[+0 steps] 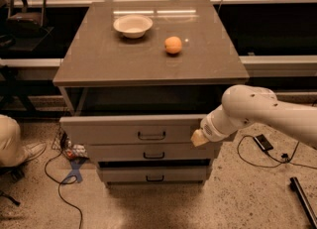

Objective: Close top drawer

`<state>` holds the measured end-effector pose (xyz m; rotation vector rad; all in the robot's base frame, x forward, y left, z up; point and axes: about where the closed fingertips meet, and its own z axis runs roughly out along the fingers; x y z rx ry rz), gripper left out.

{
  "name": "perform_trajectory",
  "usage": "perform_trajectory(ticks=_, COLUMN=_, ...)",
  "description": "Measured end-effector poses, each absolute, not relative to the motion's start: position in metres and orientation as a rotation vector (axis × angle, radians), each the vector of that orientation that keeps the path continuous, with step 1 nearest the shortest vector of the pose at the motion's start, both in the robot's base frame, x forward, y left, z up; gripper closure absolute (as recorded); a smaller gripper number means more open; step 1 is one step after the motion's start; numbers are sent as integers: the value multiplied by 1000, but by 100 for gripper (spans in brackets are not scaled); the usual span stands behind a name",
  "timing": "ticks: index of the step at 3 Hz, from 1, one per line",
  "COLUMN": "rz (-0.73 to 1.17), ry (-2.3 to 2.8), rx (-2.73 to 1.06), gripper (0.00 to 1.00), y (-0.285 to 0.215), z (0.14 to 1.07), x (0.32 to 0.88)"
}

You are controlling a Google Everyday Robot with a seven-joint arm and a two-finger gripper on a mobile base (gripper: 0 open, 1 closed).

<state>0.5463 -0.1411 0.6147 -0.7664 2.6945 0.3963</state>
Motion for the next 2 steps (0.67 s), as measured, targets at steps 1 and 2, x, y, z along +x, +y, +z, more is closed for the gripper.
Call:
perform_trajectory(ticks=1, rz=396, ry=2694, rx=-766, gripper=100, y=-141, z=615, x=546)
perform_trajectory(ticks=2, rz=411, ry=2623, rx=-781, gripper=100, y=-126, z=621, x=579)
